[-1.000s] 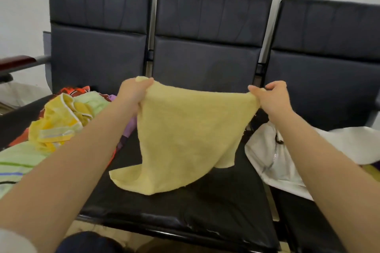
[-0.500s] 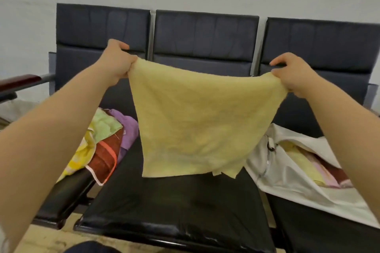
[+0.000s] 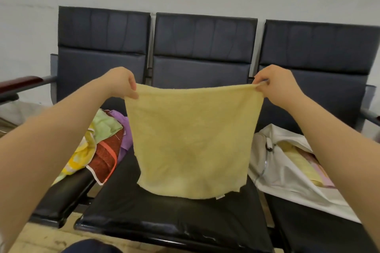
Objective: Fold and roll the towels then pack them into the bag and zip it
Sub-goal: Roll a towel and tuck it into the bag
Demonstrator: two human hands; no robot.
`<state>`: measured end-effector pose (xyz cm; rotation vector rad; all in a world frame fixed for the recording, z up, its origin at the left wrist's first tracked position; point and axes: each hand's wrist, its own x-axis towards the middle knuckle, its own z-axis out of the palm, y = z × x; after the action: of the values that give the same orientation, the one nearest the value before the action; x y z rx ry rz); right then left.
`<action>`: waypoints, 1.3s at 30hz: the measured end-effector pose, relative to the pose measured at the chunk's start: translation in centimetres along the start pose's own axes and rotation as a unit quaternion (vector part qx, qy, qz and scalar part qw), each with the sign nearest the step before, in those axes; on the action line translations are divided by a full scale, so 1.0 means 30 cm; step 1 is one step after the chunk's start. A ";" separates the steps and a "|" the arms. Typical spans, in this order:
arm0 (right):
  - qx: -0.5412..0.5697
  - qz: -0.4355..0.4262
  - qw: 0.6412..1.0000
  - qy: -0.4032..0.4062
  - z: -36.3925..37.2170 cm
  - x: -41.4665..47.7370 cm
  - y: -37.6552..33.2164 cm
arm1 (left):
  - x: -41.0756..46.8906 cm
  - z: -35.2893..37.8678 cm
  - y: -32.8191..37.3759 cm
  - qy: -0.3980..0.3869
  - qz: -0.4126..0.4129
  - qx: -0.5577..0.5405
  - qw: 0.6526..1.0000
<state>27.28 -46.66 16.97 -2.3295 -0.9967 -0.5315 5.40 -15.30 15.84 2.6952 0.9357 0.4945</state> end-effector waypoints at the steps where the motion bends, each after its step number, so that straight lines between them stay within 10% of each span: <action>1: 0.019 0.016 1.000 0.013 -0.001 0.001 -0.009 | 0.002 0.001 0.002 0.014 -0.006 0.004 1.000; 4: 0.043 0.037 0.998 0.002 -0.004 0.004 -0.016 | 0.021 0.004 -0.003 0.060 -0.049 -0.156 0.985; 8: 0.218 0.102 0.970 0.011 -0.002 0.003 0.002 | -0.001 0.006 0.016 -0.013 -0.065 -0.548 0.834; 12: 0.481 0.200 0.852 0.054 -0.029 0.009 0.023 | -0.036 0.031 0.038 0.055 0.079 -0.203 0.974; 16: 0.611 0.233 0.752 0.087 -0.062 0.022 0.040 | -0.025 0.082 0.053 0.173 0.142 -0.057 0.973; 20: 0.488 0.155 0.859 0.024 -0.085 0.014 0.042 | -0.012 0.061 0.089 0.234 0.104 -0.106 0.961; 24: 0.062 0.064 0.995 0.037 -0.120 0.007 0.017 | 0.016 0.022 0.078 0.244 0.044 -0.140 0.959; 33: 0.052 0.005 0.999 -0.001 -0.156 -0.003 0.007 | 0.010 0.009 0.057 0.090 0.053 -0.253 0.962; 39: 0.187 0.073 0.980 -0.012 -0.152 -0.006 0.062 | -0.012 0.017 -0.001 0.165 0.093 -0.221 0.957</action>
<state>27.90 -50.66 19.80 -2.0534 -0.8441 -0.2323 5.32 -15.58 15.28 2.3344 0.5533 1.0784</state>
